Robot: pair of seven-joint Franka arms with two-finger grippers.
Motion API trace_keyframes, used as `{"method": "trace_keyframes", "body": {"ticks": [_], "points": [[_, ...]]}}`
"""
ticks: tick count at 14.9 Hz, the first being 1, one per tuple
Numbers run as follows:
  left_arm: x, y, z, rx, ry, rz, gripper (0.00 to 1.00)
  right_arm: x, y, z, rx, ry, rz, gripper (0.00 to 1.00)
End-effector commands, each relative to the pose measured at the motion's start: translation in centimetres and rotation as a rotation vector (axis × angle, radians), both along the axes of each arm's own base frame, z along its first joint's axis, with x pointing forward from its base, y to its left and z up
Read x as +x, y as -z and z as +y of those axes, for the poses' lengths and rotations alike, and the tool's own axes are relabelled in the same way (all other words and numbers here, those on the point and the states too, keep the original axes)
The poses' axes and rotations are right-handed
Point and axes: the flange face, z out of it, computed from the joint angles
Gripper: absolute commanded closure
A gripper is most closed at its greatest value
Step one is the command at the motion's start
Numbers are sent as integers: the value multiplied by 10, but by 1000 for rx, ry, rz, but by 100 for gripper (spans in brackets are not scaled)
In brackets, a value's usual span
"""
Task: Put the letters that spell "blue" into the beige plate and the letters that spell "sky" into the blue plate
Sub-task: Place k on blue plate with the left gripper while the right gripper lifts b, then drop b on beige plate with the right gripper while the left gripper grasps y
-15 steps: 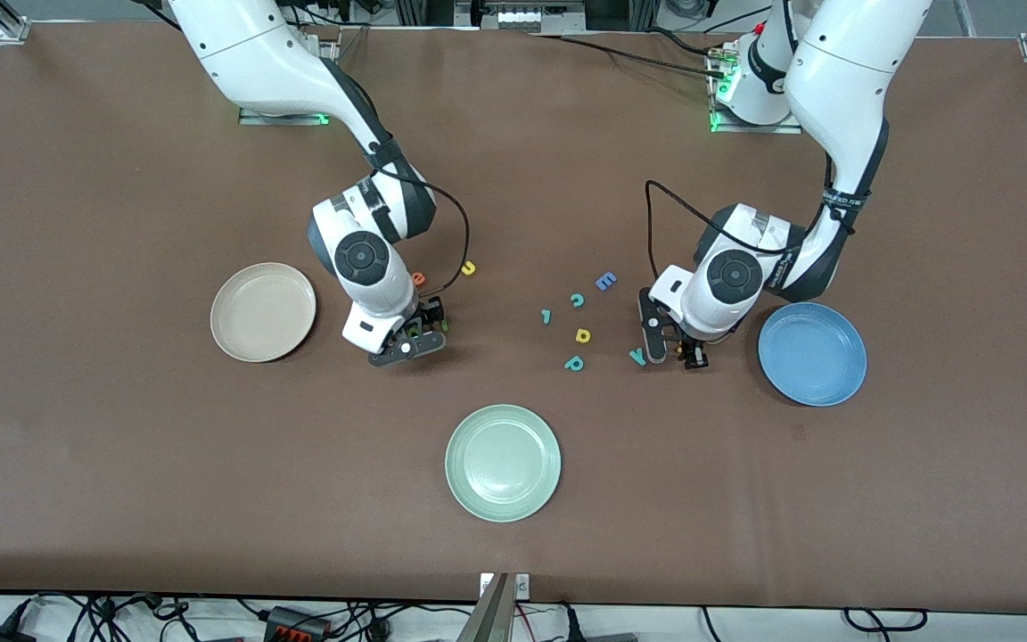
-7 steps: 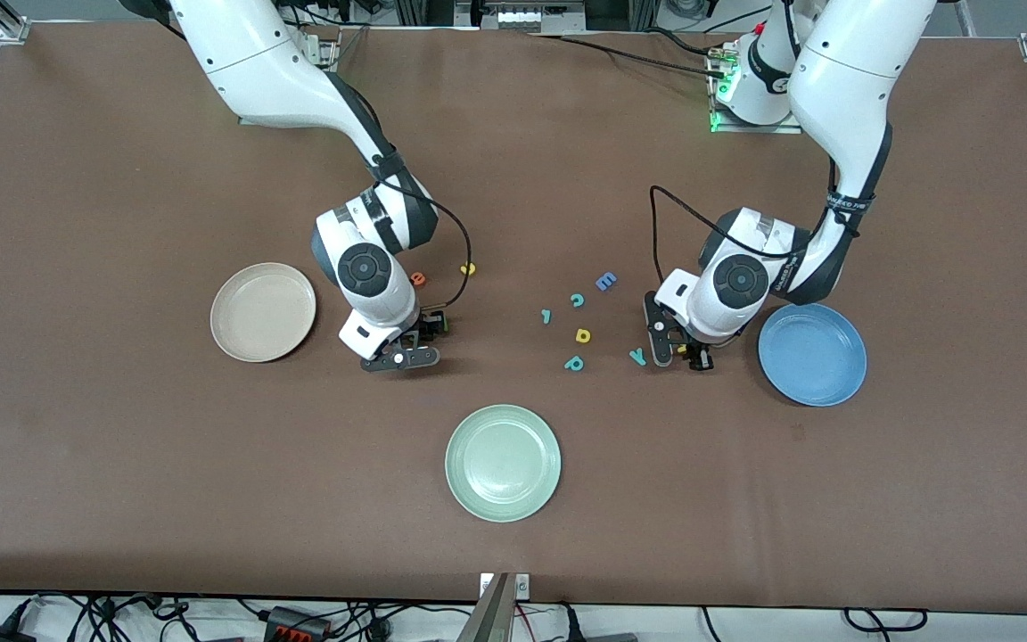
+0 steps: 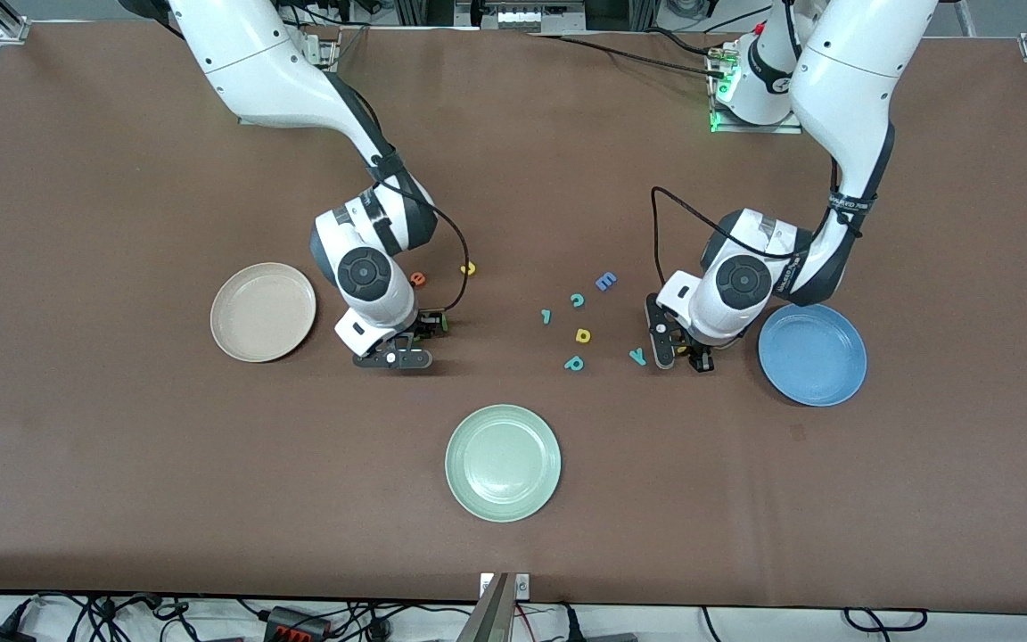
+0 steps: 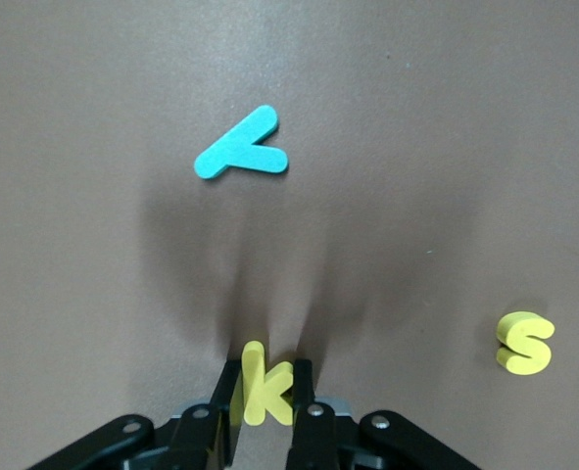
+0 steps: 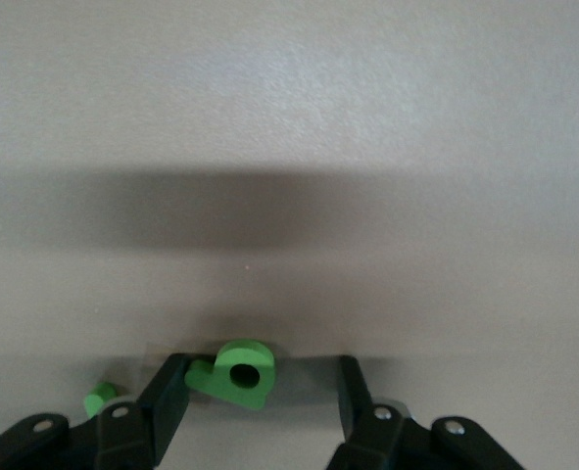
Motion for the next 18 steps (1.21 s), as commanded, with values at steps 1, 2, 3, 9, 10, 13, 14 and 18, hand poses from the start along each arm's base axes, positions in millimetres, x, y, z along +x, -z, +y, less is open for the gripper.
{"method": "trace_keyframes", "body": {"ticks": [1,2,3,9,10,13,14,18], "points": [[14,-35,35,22,-36,-4,89,1,-1,4,32,60,29,31],[21,-50,57,34,-73,14,89,0,0,5,31,65,31,32],[27,-67,75,45,-108,38,89,-1,1,5,30,65,32,32],[45,-112,158,110,-352,150,91,-2,4,5,29,47,34,49],[46,-105,177,112,-403,160,91,-1,4,4,29,45,34,59],[41,-81,188,125,-521,164,88,0,2,5,30,43,31,75],[36,-69,187,125,-562,152,88,0,2,5,30,44,31,77],[28,-51,187,126,-684,122,26,0,0,6,34,49,27,85]]}}
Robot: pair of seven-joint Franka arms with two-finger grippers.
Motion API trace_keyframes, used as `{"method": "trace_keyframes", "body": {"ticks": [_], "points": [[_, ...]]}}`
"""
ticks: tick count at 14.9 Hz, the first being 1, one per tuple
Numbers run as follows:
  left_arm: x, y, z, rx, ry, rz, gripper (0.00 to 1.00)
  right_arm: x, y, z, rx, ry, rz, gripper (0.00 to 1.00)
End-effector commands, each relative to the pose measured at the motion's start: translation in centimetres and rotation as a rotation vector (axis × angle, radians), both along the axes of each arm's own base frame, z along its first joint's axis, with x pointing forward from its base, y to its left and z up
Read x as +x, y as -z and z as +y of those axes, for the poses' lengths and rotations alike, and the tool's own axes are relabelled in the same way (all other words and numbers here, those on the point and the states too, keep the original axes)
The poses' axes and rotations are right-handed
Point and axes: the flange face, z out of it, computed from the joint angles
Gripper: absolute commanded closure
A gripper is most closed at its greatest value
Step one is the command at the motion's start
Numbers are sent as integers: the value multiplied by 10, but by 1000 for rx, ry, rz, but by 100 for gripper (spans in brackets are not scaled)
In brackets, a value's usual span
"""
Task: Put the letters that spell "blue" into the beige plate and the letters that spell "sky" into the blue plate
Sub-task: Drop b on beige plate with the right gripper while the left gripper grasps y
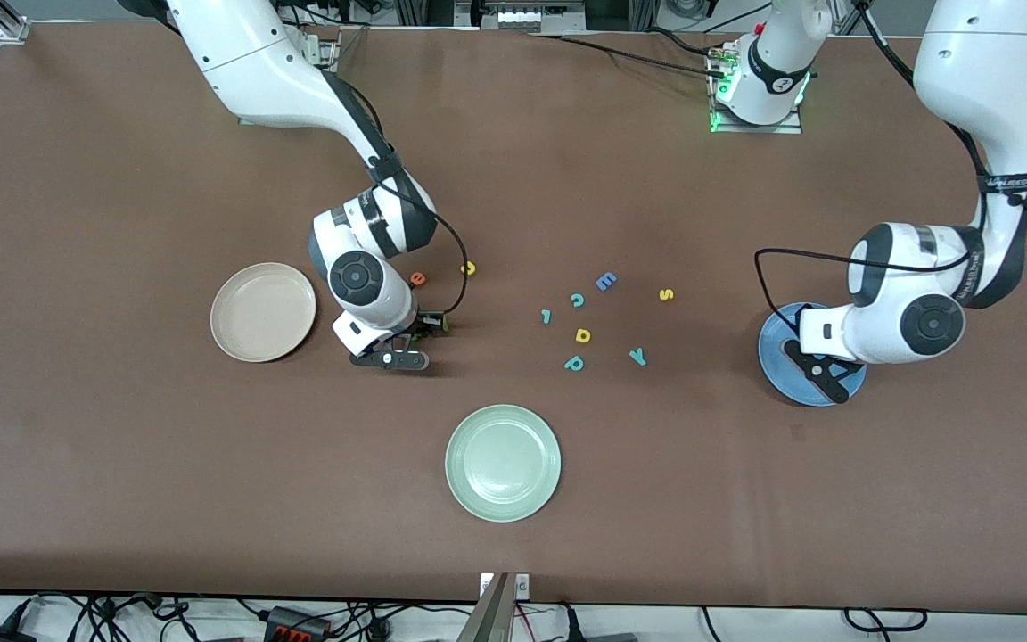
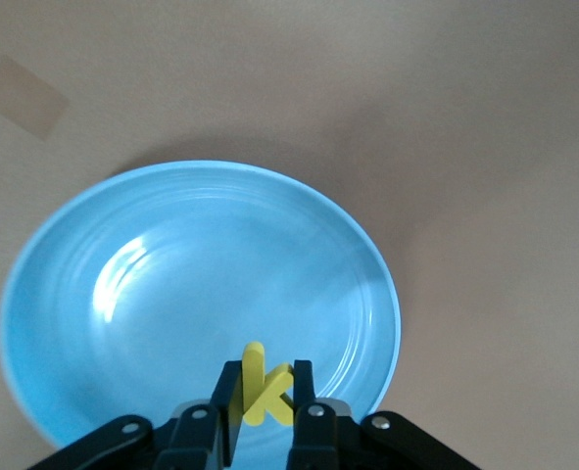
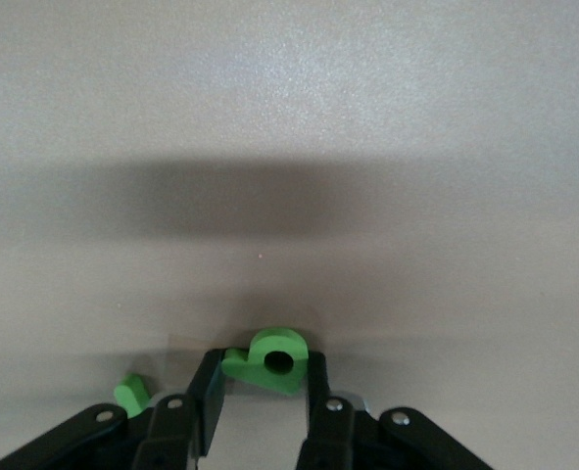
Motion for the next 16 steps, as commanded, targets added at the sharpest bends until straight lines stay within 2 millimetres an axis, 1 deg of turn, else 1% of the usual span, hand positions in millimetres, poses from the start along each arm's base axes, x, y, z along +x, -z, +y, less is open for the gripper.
{"method": "trace_keyframes", "body": {"ticks": [1,2,3,4,5,6,8,9,11,13,15,16], "points": [[-5,-4,-3,26,-56,-17,0,-1,3,4,8,4,6,85],[-3,-7,-3,27,-61,-21,0,0,-2,0,7,7,7,85],[-2,-9,-4,29,-77,-25,0,2,-18,-2,14,14,-3,85],[-2,-11,-5,32,-105,-29,0,-3,-28,-4,6,23,4,85],[-1,-16,-10,36,-149,-36,0,-4,-41,-12,4,27,1,85],[-1,-19,-16,45,-209,-38,0,-8,-44,-26,-9,26,8,85],[0,-26,-45,60,-328,-56,0,-16,-49,-60,-34,5,19,85],[-2,-26,-58,65,-382,-60,0,-19,-53,-81,-41,-8,25,85],[-5,-30,-92,74,-513,-72,0,-30,-51,-128,-63,-27,55,85],[-1,-36,-124,87,-700,-96,0,-39,-49,-168,-73,-48,81,85],[10,-30,-145,87,-832,-98,0,-41,-49,-199,-76,-80,101,85],[11,-23,-162,77,-848,-88,0,-40,-50,-210,-79,-83,112,85]]}}
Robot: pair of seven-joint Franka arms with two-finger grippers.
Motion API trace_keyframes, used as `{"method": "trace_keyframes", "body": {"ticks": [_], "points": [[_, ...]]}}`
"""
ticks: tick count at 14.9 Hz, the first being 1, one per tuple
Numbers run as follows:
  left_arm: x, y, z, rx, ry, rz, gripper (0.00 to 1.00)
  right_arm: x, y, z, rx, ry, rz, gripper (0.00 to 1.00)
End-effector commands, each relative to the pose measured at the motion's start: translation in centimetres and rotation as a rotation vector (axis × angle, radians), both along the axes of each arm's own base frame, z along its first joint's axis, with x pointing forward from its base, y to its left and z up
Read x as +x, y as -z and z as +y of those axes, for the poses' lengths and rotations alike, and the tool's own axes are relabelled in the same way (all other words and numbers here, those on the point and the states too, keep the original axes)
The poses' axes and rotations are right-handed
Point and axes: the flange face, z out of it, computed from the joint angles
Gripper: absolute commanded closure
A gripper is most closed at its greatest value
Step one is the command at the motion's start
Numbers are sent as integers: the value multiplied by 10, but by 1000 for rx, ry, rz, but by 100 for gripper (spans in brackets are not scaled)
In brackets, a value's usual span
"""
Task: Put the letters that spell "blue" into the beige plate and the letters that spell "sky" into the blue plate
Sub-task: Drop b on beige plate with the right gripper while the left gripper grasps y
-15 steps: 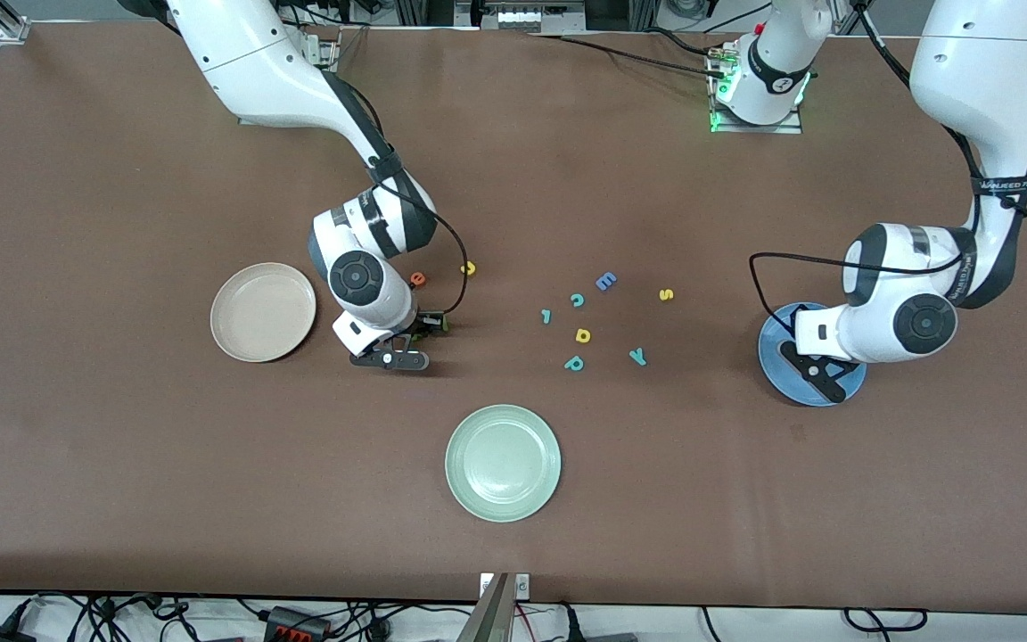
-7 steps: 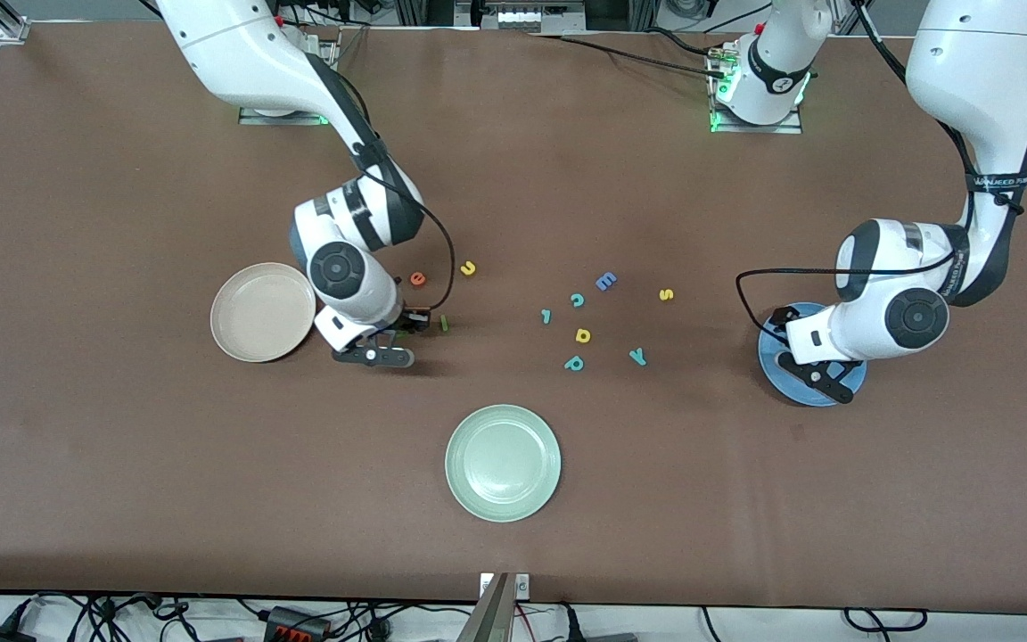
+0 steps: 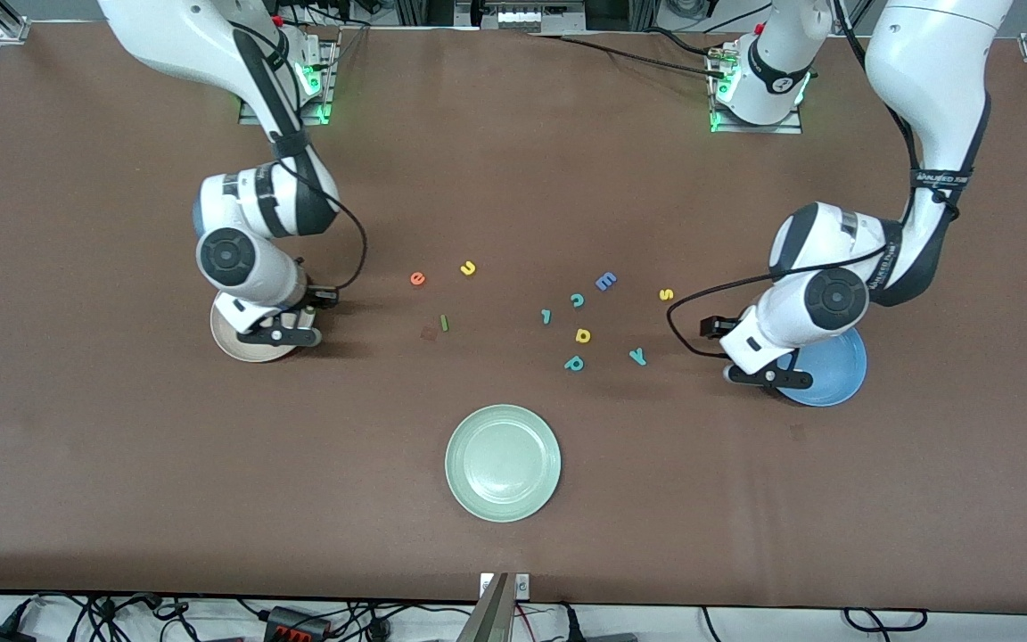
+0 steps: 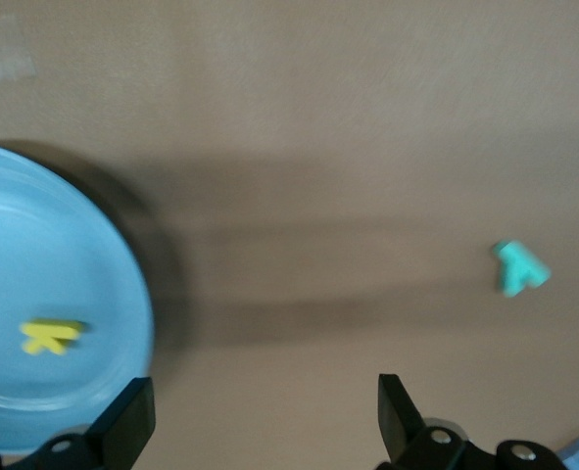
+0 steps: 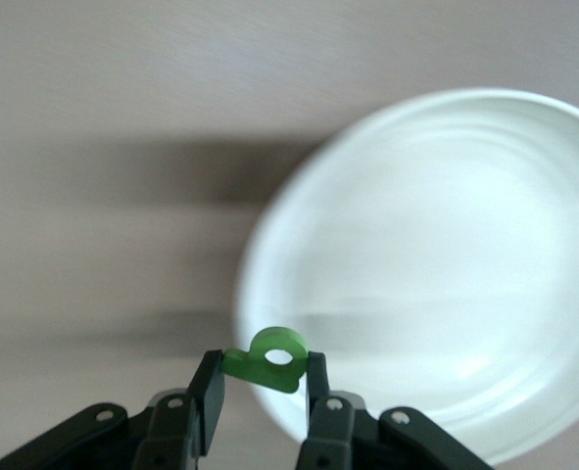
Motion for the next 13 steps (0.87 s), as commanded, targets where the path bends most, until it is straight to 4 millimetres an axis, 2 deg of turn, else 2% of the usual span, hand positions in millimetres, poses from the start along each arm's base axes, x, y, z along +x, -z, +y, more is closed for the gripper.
{"method": "trace_keyframes", "body": {"ticks": [1,4,5,6,7,8,9,12,13], "points": [[18,11,-39,-37,-109,-11,0,-10,-8,-26,10,-35,27,85],[22,23,-86,-39,-199,-18,0,-7,4,-46,2,-22,43,82],[26,30,-94,-46,-208,-16,0,-6,11,-51,-5,-16,49,81],[33,34,-98,-55,-211,-21,0,-5,15,-54,-5,-20,44,74],[35,37,-105,-62,-205,-21,0,-3,15,-58,-4,-13,41,31],[34,43,-114,-64,-198,-16,0,3,11,-59,-3,-3,33,0],[32,45,-119,-63,-176,-16,0,11,3,-55,0,-8,16,0],[31,56,-120,-58,-171,-17,0,32,-24,-25,31,-31,-20,0],[28,60,-124,-60,-172,-19,3,36,-34,2,64,-53,-40,0]]}}
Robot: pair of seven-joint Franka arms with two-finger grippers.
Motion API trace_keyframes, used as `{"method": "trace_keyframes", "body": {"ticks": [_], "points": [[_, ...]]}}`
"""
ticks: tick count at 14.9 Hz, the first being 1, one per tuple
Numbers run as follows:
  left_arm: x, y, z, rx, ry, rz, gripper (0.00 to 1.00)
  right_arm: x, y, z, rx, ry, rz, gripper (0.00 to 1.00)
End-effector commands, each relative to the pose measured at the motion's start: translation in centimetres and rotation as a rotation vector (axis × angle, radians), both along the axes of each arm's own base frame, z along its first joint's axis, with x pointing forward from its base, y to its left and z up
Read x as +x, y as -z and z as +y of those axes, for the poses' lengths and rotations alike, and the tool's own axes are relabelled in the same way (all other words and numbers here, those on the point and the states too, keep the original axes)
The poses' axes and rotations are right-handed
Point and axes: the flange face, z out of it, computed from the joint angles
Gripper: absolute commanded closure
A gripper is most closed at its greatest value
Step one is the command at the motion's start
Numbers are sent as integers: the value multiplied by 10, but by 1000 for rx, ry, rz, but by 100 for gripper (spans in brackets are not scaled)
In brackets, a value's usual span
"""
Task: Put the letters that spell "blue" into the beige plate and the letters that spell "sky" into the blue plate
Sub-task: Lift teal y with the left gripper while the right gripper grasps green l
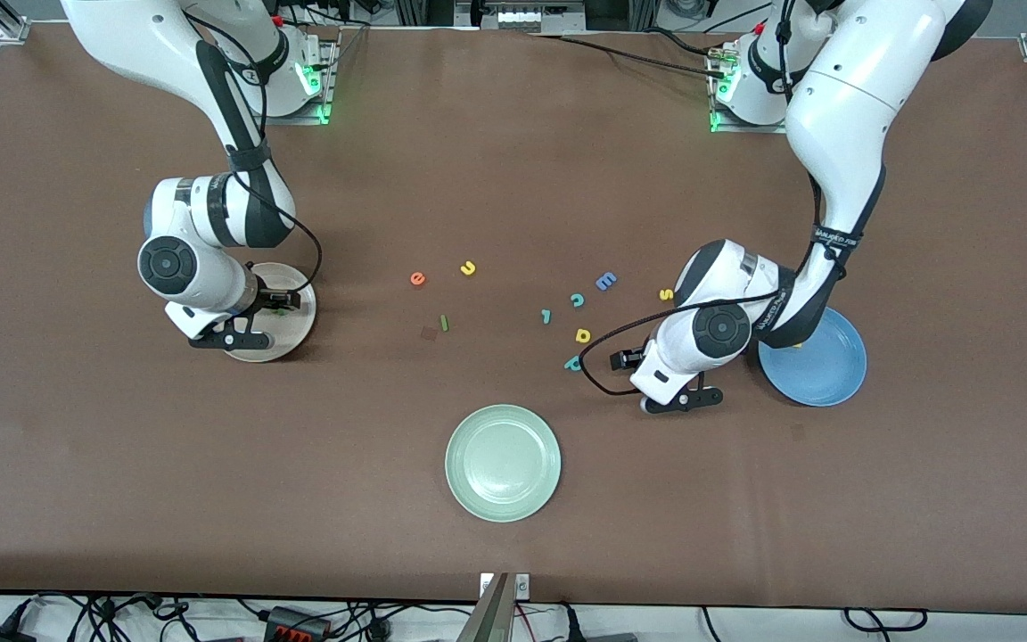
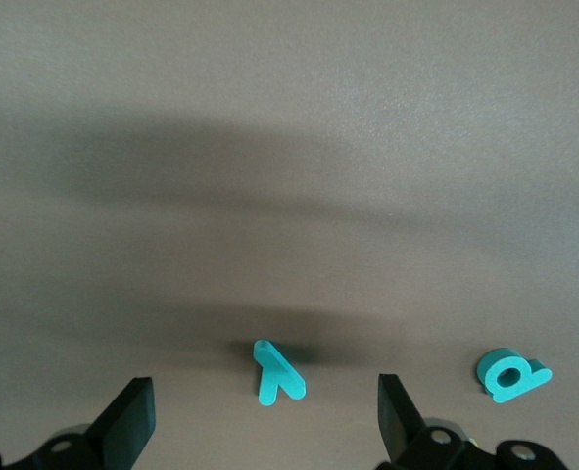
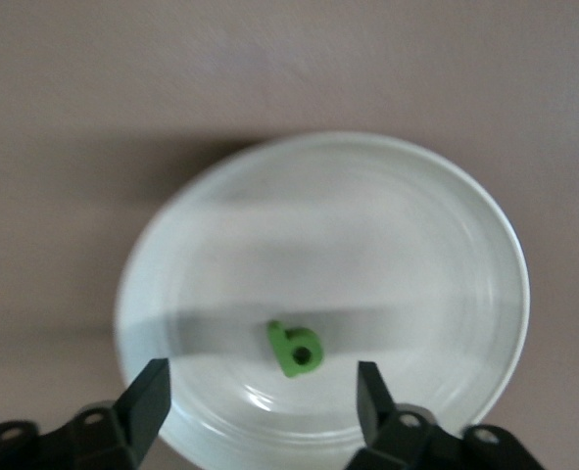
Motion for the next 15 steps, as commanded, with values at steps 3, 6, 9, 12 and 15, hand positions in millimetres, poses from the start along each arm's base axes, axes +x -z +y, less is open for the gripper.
{"method": "trace_keyframes", "body": {"ticks": [3,6,9,12,15], "points": [[-6,13,-7,9,6,14,25,29,-28,113,106,-77,-66,0],[-9,17,-9,9,10,20,40,25,-17,175,101,-151,-78,0],[-9,24,-5,12,9,30,43,13,-5,229,94,-223,-86,0],[-12,32,-7,14,10,41,53,0,6,267,91,-281,-88,2],[-13,36,-7,15,10,47,60,-17,26,288,73,-308,-69,23]]}}
